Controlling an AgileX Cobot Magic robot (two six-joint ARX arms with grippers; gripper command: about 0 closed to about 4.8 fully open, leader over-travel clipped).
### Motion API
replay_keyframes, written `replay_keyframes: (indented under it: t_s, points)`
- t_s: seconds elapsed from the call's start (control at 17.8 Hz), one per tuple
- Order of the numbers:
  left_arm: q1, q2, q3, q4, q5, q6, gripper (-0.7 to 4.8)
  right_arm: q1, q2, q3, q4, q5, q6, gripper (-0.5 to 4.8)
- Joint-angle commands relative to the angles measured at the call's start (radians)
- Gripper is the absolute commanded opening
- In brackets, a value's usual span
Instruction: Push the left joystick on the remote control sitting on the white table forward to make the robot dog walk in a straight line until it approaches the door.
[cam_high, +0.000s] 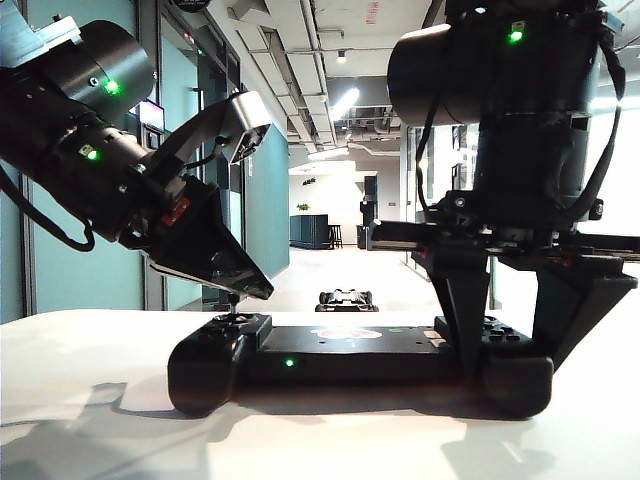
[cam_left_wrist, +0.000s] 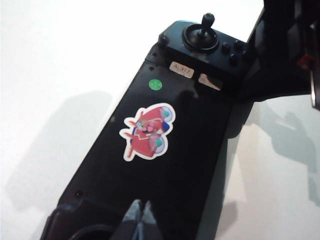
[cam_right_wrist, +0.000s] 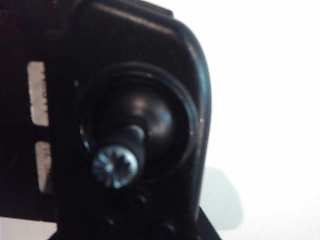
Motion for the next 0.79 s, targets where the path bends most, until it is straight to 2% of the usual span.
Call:
replay_keyframes:
  t_s: [0.06,0.17,0.39,0.62,0.79]
  points:
    - [0.081,-0.004,-0.002,0.012,0.088,-0.001,-0.05,-0.002,0.001,-0.003,-0.026,-0.002,0.003,1.98]
    - [0.112,-0.006,-0.002,0.037,0.131,-0.024,-0.05,-0.002,0.001,-0.004,-0.024,-0.002,0.003,1.98]
    - [0.084,-0.006,-0.002,0.126,0.158,-0.084,-0.05,-0.002,0.001,-0.005,-0.024,0.002,0.000,1.98]
    - [0.084,-0.050,-0.066,0.223,0.110,-0.132,-0.05,-0.002,0.001,-0.005,-0.024,0.003,-0.004,1.98]
    - [0.084,-0.090,-0.132,0.264,0.105,-0.137,-0.05,-0.002,0.001,-0.006,-0.021,0.002,-0.009,1.98]
